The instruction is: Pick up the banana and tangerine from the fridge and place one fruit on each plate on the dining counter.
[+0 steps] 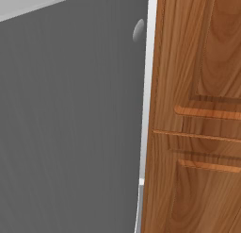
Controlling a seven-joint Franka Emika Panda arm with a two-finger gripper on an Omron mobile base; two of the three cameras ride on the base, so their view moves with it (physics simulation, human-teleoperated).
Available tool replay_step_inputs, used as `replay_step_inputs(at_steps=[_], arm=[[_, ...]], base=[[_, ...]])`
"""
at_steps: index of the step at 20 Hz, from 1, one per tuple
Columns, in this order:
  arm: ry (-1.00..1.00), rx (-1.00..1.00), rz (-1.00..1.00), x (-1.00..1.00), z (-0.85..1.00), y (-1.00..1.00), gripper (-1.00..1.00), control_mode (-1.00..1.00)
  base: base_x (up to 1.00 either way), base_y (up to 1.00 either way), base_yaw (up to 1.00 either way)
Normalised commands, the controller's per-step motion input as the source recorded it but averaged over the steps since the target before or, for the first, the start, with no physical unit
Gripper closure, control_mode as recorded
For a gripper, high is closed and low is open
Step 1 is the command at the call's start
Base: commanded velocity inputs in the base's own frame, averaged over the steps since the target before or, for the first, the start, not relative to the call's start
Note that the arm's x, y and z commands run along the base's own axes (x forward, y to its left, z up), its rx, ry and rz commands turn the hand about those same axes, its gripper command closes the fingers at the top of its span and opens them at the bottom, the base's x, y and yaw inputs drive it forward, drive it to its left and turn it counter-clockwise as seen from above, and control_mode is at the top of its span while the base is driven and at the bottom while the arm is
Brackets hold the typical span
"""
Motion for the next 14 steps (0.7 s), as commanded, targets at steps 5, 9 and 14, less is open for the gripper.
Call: replay_step_inputs(at_steps=[5, 9, 14], arm=[[-0.05, 0.03, 0.0, 0.5, -0.81, 0.16, -1.0, -1.0], [-0.3, 0.0, -0.02, 0.02, -0.83, 0.16, -1.0, -1.0], [-0.27, 0.0, -0.09, 0.09, -0.48, 0.07, -1.0, -1.0]], base=[[0.0, 0.0, 0.0], [0.0, 0.0, 0.0], [0.0, 0.0, 0.0]])
